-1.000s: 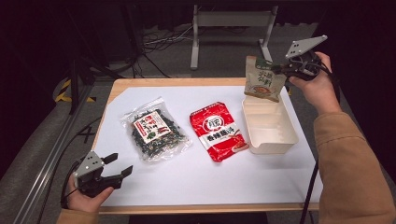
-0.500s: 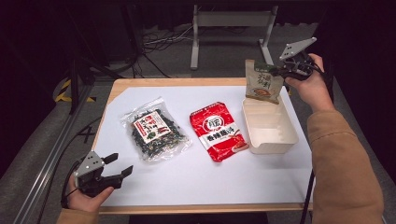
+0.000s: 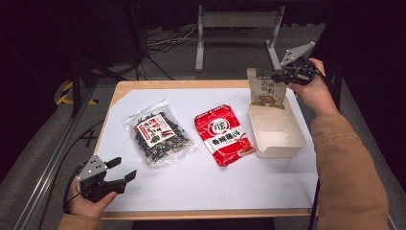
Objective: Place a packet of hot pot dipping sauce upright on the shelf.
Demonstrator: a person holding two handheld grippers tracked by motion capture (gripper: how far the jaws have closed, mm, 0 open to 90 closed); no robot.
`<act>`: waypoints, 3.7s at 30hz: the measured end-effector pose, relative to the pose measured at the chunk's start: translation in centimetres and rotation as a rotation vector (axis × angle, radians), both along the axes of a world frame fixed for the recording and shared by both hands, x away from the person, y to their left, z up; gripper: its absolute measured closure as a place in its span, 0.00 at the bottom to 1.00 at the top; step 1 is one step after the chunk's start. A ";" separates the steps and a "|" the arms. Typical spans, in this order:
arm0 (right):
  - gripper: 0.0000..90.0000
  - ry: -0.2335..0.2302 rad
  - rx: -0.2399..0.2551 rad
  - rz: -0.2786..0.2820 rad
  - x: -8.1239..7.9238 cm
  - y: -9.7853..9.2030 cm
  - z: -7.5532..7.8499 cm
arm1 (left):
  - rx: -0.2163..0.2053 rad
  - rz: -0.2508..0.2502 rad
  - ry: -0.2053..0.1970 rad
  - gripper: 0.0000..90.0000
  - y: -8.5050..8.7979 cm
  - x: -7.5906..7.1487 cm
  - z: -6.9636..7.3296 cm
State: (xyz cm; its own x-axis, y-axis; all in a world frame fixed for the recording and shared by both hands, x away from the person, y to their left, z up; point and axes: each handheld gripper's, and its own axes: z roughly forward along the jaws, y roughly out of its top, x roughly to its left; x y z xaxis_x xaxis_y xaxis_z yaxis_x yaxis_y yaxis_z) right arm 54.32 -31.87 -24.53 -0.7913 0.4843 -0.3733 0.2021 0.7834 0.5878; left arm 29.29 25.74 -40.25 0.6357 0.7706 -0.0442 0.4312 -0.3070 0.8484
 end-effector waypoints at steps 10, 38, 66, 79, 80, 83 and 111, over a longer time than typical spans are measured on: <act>1.00 0.033 -0.027 0.040 0.0 0.9 -0.9 | -0.001 -0.003 -0.004 0.31 -0.1 0.1 0.0; 0.95 0.162 -0.044 -0.180 0.6 -2.6 -5.2 | -0.003 -0.009 0.003 0.31 -0.3 0.3 0.0; 0.52 -0.091 0.062 -0.259 -3.7 -2.3 -1.9 | 0.010 -0.084 0.013 0.29 -2.1 2.6 0.0; 0.51 -0.090 0.192 -0.233 -8.0 -1.6 0.2 | 0.015 -0.121 0.012 0.29 -3.2 3.6 0.1; 0.51 -0.082 0.208 -0.232 -8.5 -1.6 0.3 | 0.015 -0.120 0.010 0.29 -3.2 3.6 0.1; 0.52 -0.079 0.243 -0.219 -9.6 -1.4 0.4 | 0.007 -0.119 0.014 0.29 -3.3 3.6 0.1; 0.54 -0.020 0.436 -0.125 -18.3 0.2 -5.9 | -0.032 -0.172 0.071 0.28 -6.4 7.3 4.2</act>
State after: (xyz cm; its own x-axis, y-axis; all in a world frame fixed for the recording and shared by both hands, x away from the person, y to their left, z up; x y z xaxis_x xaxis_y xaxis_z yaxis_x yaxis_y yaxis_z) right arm 36.04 -31.64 -30.44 -0.7115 0.6910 -0.1279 0.2650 0.4324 0.8618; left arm 36.55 19.36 -36.04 0.7524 0.6483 -0.1164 0.4335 -0.3544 0.8285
